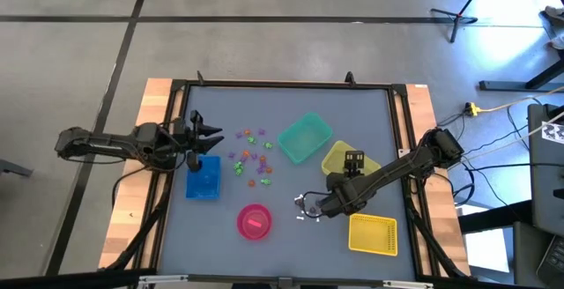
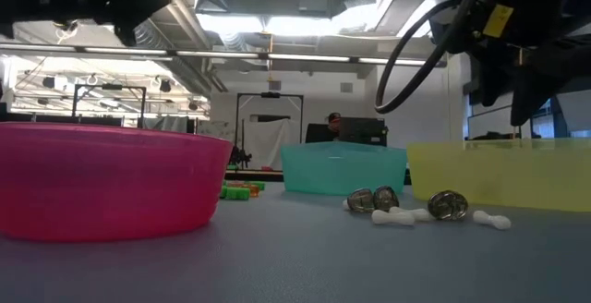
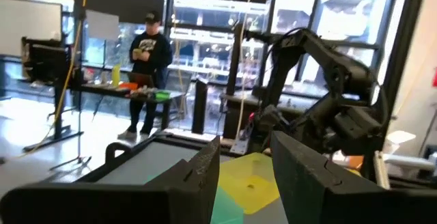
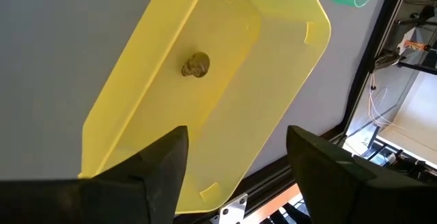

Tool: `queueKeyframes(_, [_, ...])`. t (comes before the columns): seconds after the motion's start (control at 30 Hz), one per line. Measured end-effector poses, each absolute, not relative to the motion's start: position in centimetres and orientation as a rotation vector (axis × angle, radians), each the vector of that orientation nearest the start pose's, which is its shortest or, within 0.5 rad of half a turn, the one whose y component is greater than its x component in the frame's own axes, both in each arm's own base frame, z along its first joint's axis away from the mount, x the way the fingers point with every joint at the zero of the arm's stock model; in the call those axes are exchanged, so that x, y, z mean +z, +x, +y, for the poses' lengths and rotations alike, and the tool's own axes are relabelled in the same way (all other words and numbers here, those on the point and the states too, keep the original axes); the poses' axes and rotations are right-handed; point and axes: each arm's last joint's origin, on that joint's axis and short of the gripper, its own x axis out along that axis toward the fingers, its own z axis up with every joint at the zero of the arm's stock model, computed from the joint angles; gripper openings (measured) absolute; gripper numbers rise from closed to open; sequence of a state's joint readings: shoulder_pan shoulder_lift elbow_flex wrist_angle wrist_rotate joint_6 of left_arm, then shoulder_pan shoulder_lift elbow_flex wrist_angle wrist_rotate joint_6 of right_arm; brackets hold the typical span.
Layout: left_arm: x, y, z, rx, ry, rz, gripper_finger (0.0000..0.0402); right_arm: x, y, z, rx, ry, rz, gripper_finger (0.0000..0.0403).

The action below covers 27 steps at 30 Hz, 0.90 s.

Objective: Sort Halloween decoration
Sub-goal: Put the green skeleton toy into the green bin

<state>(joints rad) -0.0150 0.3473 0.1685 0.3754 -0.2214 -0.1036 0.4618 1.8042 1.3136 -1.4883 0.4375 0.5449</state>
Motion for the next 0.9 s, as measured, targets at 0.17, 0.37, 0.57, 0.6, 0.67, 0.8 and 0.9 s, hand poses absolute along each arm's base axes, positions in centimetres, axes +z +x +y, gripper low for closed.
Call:
queueKeyframes(0.17, [24.5,14.0,0.8,0.227,-0.111,-0.098,0.0116,21.1,26.5,11.8,-0.444,-0.450,1.648,0.0248])
queueKeyframes(0.37, [26.0,17.1,2.1,0.280,-0.067,0.157,0.0116,21.0,26.8,12.0,-0.437,-0.431,1.621,0.0248])
queueKeyframes(0.57, [26.9,20.8,3.8,0.185,-0.046,0.335,0.0116,21.0,26.8,12.0,-0.436,-0.431,1.621,0.0248])
queueKeyframes(0.6, [26.9,21.5,4.2,0.175,-0.055,0.356,0.0116,21.0,26.8,12.0,-0.436,-0.431,1.621,0.0248])
queueKeyframes(0.67, [27.0,22.8,5.1,0.162,-0.072,0.389,0.0116,21.0,26.8,12.0,-0.436,-0.431,1.621,0.0248])
queueKeyframes(0.8, [26.4,25.1,6.9,0.135,-0.107,0.480,0.0116,21.0,26.8,12.0,-0.436,-0.431,1.621,0.0247])
queueKeyframes(0.9, [25.6,26.5,8.2,0.119,-0.092,0.545,0.0116,21.0,26.8,12.0,-0.440,-0.436,1.615,0.0247])
